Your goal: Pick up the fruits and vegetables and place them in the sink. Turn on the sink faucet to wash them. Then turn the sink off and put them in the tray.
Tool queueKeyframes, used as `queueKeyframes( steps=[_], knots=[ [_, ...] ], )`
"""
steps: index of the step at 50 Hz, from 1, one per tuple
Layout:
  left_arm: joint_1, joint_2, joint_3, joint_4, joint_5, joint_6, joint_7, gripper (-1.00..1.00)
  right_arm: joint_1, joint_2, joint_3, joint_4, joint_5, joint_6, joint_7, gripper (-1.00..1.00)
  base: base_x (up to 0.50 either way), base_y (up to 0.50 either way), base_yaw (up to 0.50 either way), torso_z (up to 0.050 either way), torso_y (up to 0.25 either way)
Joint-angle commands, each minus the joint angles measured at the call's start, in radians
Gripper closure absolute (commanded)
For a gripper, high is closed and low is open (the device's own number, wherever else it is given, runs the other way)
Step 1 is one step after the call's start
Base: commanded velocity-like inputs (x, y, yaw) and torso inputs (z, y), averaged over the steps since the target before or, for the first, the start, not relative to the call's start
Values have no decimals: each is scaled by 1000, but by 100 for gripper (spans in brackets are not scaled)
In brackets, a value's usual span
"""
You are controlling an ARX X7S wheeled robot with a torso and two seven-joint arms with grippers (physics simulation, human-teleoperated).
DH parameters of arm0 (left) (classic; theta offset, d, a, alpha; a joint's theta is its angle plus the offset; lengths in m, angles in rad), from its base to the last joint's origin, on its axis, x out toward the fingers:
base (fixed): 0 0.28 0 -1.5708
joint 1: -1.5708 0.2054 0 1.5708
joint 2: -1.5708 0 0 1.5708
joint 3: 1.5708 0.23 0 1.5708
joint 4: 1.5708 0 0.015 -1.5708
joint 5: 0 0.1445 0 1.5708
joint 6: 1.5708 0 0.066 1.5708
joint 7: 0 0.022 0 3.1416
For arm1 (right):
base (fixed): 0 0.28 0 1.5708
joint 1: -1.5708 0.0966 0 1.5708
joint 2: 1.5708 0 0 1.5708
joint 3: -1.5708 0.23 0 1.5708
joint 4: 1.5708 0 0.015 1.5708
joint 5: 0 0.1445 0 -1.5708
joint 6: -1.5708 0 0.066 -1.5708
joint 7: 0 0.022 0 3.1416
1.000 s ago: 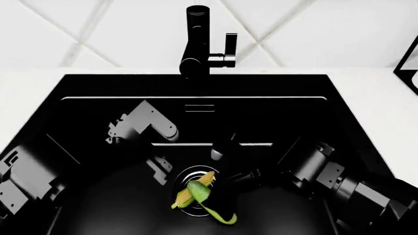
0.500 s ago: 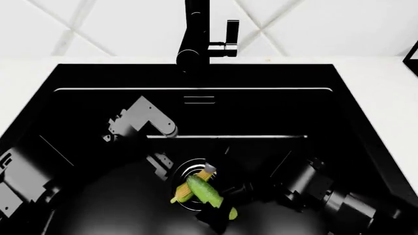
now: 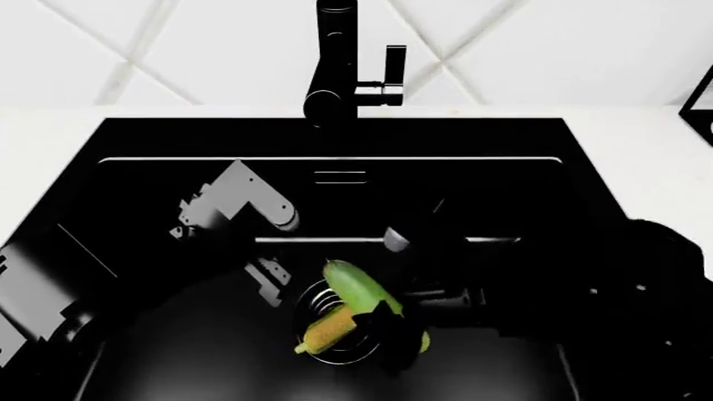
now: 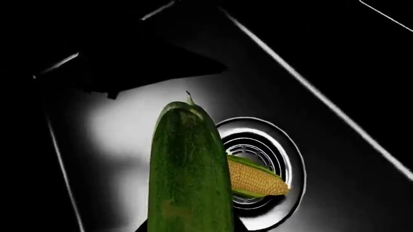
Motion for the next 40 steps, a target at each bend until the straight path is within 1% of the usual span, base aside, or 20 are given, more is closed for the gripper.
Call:
queueKeyframes(
  steps=[1, 5, 10, 16, 21, 29, 40],
  knots=[
    [-8, -19, 11, 23, -42, -54, 29, -100, 117, 199, 143, -242, 313, 106, 335, 100, 0, 0, 0, 0, 0],
    [-7, -6, 53, 25, -32, -64, 44, -100, 170, 251, 182, -246, 330, 102, 392, 100, 0, 0, 0, 0, 0],
    [-25, 53, 89, 9, -31, -83, 52, -100, 267, 292, 225, -220, 341, 123, 427, 100, 0, 0, 0, 0, 0],
    [-28, 124, 100, 11, -63, -117, 44, -100, 344, 310, 242, -174, 327, 156, 437, 100, 0, 0, 0, 0, 0],
    [-31, 176, 142, -43, -35, -86, 65, -100, 389, 309, 250, -134, 276, 168, 411, 100, 0, 0, 0, 0, 0],
    [-36, 227, 184, -110, -10, -51, 99, -100, 388, 287, 231, -85, 156, 147, 319, 100, 0, 0, 0, 0, 0],
    [-5, 243, 223, -186, 37, 18, 115, -100, 365, 289, 224, -88, 139, 128, 307, 100, 0, 0, 0, 0, 0]
  ],
)
